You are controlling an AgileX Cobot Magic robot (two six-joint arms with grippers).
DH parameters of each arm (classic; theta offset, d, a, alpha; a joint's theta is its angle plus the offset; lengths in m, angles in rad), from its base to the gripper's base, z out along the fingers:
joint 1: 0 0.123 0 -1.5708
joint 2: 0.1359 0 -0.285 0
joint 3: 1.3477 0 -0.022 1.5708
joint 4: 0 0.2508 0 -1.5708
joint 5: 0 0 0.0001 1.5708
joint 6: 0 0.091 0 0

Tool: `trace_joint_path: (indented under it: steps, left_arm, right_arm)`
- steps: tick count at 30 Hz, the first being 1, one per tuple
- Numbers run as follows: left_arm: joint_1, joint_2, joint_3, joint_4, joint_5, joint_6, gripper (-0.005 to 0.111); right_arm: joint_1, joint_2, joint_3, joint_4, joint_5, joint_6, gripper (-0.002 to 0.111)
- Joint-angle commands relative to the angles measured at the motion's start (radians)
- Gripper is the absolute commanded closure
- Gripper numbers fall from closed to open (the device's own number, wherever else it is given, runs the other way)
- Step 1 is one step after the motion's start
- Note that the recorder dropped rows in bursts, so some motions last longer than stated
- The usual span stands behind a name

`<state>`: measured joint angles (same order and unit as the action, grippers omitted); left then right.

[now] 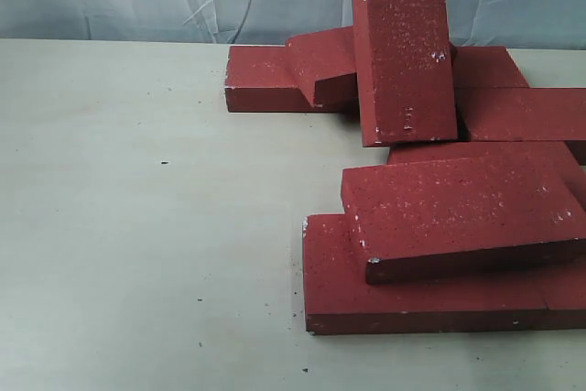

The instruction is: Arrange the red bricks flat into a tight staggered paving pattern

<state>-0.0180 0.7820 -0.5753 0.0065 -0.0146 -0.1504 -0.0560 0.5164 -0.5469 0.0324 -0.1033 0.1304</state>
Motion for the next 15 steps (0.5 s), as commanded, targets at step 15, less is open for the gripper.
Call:
trace_joint_path:
  steps: [15]
  left_arm:
    - [-0.308, 0.387, -0.287, 0.145, 0.562, 0.127, 0.107]
  right_arm:
    - [-0.001, 0.536, -0.314, -0.144, 0.586, -0.181, 0.109]
